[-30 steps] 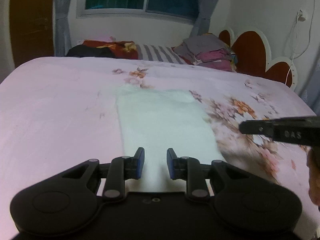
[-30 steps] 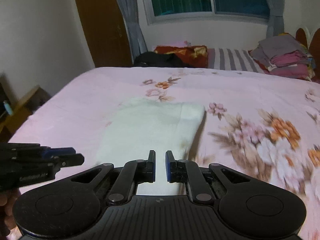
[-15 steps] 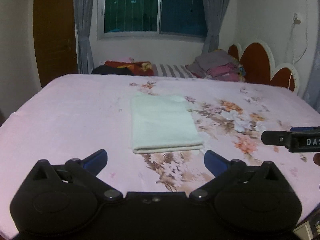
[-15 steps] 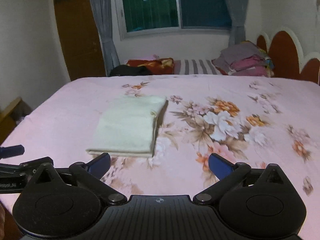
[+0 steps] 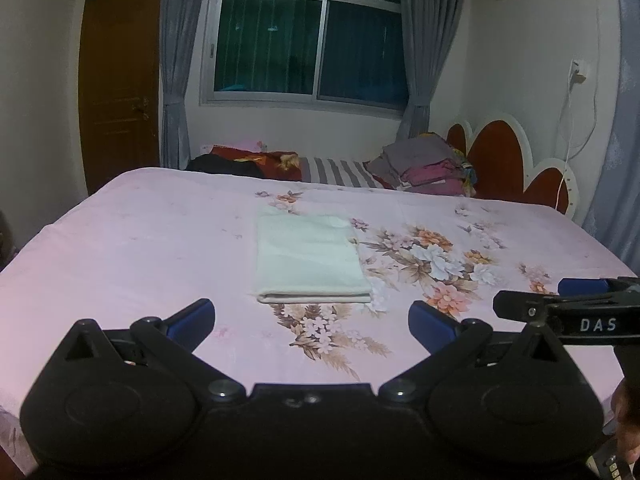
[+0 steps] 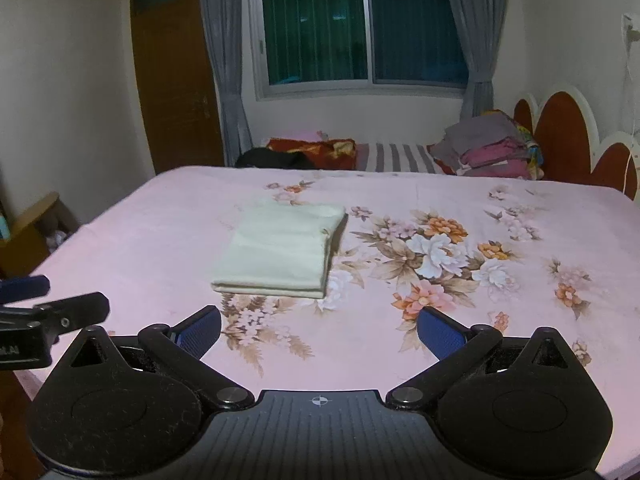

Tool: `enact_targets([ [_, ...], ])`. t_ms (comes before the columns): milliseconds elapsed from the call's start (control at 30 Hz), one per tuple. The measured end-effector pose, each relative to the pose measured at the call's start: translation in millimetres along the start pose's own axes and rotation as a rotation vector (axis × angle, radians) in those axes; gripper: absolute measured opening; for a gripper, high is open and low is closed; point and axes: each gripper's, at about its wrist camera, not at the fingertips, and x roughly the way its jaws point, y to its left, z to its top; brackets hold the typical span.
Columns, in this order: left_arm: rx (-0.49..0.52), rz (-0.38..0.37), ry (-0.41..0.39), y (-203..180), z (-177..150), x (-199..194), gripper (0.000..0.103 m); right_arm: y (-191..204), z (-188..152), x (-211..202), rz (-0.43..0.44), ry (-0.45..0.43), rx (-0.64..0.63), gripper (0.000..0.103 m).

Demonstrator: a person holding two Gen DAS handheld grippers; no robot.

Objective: Fold small clothes

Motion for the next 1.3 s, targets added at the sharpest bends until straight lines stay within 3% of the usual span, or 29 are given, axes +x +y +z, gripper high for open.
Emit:
enact_targets([
  [433,-0.004,-0.007,-0.047,-2,0,-17,0.103,7,8,-28,-0.008,-0.065,-0.013,0.103],
  [1300,0.017,0.005,-0.048,3,5,-18,0.103,7,9,-24,0.014,-0.059,-0.022,0.103],
])
